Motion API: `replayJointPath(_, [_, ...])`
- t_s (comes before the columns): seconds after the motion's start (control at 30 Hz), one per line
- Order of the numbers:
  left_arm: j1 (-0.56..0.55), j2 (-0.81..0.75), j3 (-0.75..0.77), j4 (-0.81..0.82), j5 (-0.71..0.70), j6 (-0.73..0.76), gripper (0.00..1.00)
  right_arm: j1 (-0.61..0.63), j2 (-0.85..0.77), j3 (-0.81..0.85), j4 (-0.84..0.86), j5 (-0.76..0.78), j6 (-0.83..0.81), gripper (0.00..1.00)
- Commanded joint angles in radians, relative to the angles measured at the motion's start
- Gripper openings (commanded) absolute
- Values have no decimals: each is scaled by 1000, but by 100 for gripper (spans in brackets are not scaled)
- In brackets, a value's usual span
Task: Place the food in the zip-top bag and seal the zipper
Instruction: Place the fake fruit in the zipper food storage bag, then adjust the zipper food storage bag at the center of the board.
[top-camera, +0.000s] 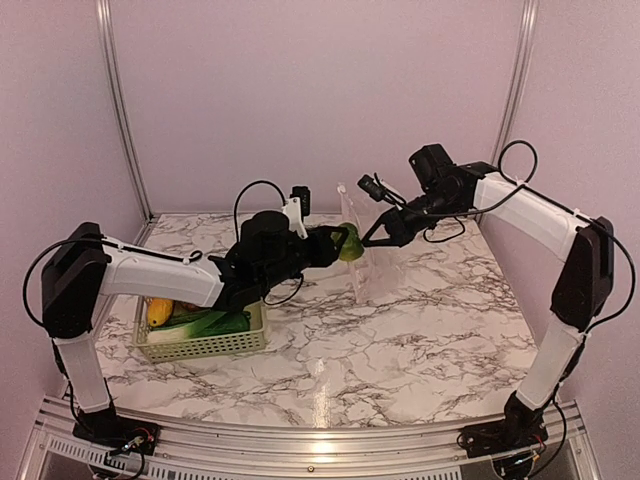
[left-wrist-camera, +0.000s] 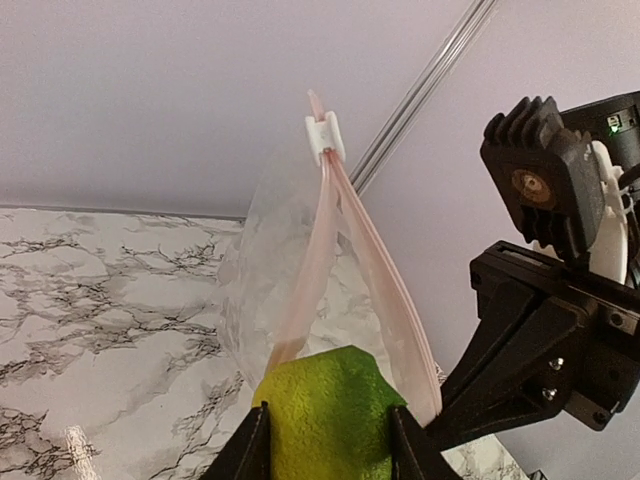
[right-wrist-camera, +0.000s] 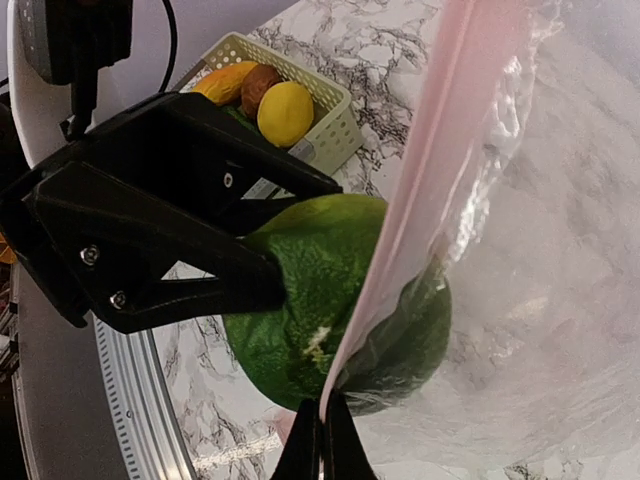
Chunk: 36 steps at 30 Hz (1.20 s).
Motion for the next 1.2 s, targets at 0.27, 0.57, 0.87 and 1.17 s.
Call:
replayJointPath(0.27, [3, 158, 204, -102, -30, -15, 4, 34, -39, 23, -42, -145, -16, 0])
replayJointPath(0.57, [-4, 40, 145, -83, 38, 50, 61, -43, -36, 37, -22, -144, -3, 0])
replayJointPath(0.87, [-11, -91, 125, -202, -19, 85, 80, -107, -31, 36, -2, -167, 13, 0])
replayJointPath(1.17, [-19, -66, 95, -340, -108, -94, 69, -112, -30, 41, -4, -183, 13, 0])
